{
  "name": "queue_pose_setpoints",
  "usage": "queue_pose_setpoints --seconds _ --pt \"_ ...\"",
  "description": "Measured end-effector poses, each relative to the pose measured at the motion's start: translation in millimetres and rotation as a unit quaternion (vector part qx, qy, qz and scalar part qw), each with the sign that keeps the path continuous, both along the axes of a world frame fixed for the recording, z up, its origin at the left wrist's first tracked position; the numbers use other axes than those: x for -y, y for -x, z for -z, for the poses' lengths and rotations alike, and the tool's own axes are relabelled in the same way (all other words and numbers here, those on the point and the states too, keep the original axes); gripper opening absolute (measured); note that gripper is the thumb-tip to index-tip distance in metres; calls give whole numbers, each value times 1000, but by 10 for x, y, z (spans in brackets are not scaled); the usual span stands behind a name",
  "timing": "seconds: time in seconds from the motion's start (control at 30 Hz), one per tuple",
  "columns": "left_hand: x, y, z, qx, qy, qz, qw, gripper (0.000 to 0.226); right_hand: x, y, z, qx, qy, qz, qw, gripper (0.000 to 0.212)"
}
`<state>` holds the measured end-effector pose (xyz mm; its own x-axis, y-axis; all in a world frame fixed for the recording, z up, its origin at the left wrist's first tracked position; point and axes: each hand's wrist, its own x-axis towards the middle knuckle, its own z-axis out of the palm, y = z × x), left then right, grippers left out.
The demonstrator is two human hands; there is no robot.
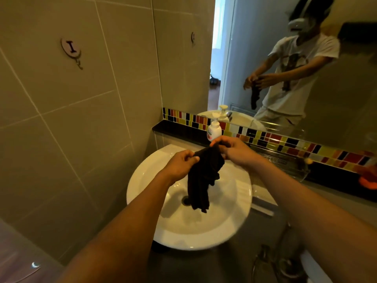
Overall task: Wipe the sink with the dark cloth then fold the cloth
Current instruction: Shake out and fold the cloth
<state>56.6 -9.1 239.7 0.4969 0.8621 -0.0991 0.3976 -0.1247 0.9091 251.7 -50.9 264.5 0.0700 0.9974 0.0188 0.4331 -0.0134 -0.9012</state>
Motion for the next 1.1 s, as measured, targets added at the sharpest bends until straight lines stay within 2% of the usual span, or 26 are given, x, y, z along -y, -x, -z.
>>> queue_pose_setpoints --seconds 0.13,0.23,0.27,0.33,0.47,0.57,0.67,0.73,0.83,0.9,1.1 --pt "-77 62 -198 19 -62 -28 998 19 86 -195 -201 59 35 -34 997 25" --pt "-145 89 -316 -19 -133 -3 991 18 78 -276 -290 109 62 -41 991 21" --pt "-157 92 -345 -37 -152 12 988 17 67 -289 -307 117 61 -33 991 27" --pt "-160 100 -388 -63 -174 35 982 17 61 -310 -335 141 52 -19 989 39" --pt "-157 140 -461 -147 -223 85 960 19 69 -316 -407 153 17 -29 988 12" --pt "-189 193 -525 -188 -238 98 948 21 28 -320 -473 175 -25 -17 984 4" --pt "-218 278 -546 -245 -258 94 930 25 -2 -344 -588 201 -79 21 976 23" --pt "-234 358 -529 -245 -252 67 934 26 -9 -382 -692 240 -96 37 965 26" --pt "-294 466 -529 -232 -232 32 944 24 -17 -465 -799 333 -116 40 935 19" --pt "-333 515 -562 -210 -197 16 958 25 12 -525 -808 363 -114 47 924 16" --pt "-374 644 -704 -135 -86 -36 986 24 112 -832 -604 411 -28 72 909 17"
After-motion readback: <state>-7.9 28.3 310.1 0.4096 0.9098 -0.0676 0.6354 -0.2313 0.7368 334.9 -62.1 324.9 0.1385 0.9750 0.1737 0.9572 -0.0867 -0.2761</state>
